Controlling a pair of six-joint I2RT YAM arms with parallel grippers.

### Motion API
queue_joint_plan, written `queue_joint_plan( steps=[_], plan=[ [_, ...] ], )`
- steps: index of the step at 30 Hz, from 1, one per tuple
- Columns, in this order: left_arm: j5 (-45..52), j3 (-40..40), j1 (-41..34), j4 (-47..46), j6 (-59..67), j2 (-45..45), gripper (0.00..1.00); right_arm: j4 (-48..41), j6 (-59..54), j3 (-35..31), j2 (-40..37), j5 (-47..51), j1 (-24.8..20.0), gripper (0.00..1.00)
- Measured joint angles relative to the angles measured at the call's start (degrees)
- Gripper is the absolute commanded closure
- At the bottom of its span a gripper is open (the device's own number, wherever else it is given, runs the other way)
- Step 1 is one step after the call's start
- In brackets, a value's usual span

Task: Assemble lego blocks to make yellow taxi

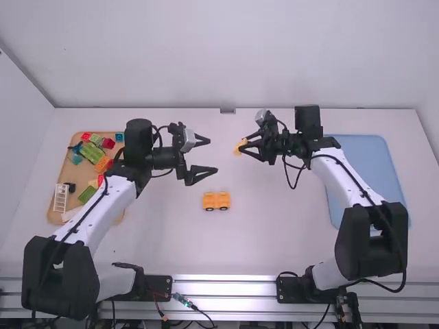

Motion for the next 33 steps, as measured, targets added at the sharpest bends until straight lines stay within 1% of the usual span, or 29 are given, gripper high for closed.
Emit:
queue_joint_plan(
  steps=[4,9,13,17,21,24,26,33],
  plan=[
    [-0.5,0.0,0.02,-0.02,-0.02,0.15,0.01,0.94,0.5,0.0,0.0,0.02,0.13,0.78],
    [-2.08,0.0,-0.37,1.18,-0.02,0.15,0.01,1.46,2.05,0.0,-0.02,0.02,0.13,0.78],
    [-3.76,0.0,-0.9,1.62,-0.04,0.15,0.01,-0.5,-0.24,0.0,-0.02,-0.5,0.44,0.78],
    [-4.17,0.0,-0.92,0.15,0.63,0.15,0.01,-1.14,-2.1,0.0,-0.02,-2.1,1.2,0.78],
    [-2.64,0.0,-0.92,-0.87,2.82,0.7,0.01,-1.44,-3.13,0.0,-0.02,-3.96,1.51,0.79],
    [-1.7,0.0,-0.9,-0.57,3.45,2.36,0.01,-4.22,-5.6,0.0,-0.02,-5.86,1.46,0.78],
    [-1.09,0.0,-0.92,-0.59,3.48,3.21,0.01,-5.6,-7.08,0.0,-0.02,-6.82,1.46,0.79],
    [3.96,1.29,-0.92,-0.59,3.87,7.1,0.02,-7.23,-10.84,0.0,-0.02,-9.18,1.53,0.8]
  ],
)
